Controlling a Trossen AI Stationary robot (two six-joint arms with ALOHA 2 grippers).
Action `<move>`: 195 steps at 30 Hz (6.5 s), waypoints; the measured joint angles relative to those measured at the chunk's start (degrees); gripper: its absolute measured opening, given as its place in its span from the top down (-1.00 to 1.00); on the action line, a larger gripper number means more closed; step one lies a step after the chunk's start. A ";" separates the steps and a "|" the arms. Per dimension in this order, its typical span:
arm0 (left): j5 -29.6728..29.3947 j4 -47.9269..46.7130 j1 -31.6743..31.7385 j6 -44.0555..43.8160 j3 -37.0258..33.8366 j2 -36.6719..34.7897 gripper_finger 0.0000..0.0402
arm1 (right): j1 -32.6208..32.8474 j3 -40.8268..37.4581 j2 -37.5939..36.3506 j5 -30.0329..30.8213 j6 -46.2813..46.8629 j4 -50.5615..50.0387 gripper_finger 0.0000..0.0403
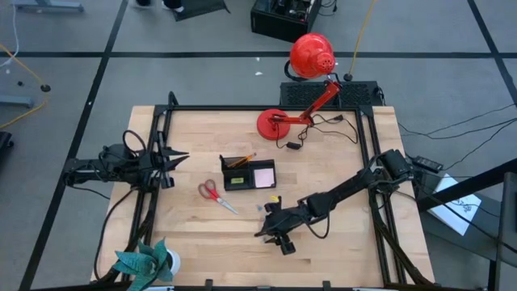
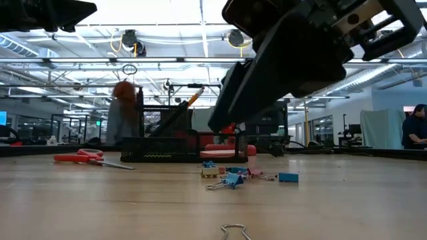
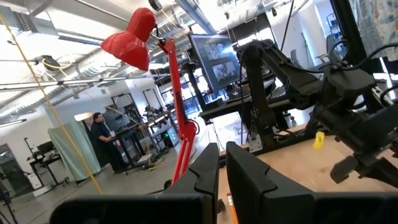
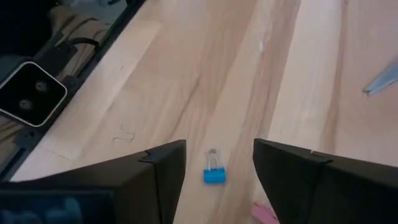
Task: Pick and place office supplies into organizer
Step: Put the blue binder clip into the mesh desk organizer
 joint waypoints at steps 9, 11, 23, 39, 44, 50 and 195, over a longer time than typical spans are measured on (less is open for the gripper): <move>-0.17 -0.39 0.00 0.10 0.00 0.00 0.82 | 0.23 -0.07 3.93 0.27 2.39 3.43 0.13; -0.17 -0.48 0.00 0.13 0.00 0.00 0.82 | 0.35 -0.07 3.93 1.27 2.33 3.62 0.13; -0.12 -0.49 0.00 -0.23 0.00 0.00 0.82 | 1.53 -0.05 3.91 3.21 1.17 -0.91 0.13; -0.13 -0.96 0.00 -0.28 0.00 0.00 0.82 | 1.82 0.08 6.49 3.06 1.56 3.37 0.13; -0.20 -0.94 0.00 -0.33 0.00 0.00 0.82 | 1.70 0.08 6.18 2.90 2.93 1.03 0.13; -0.35 -0.94 0.00 -0.45 0.00 0.00 0.82 | 1.70 0.14 6.16 2.88 3.28 -0.31 0.13; -1.44 -2.38 0.00 -0.49 0.02 -0.02 0.82 | 6.64 11.14 -8.68 5.63 -27.00 -1.14 0.99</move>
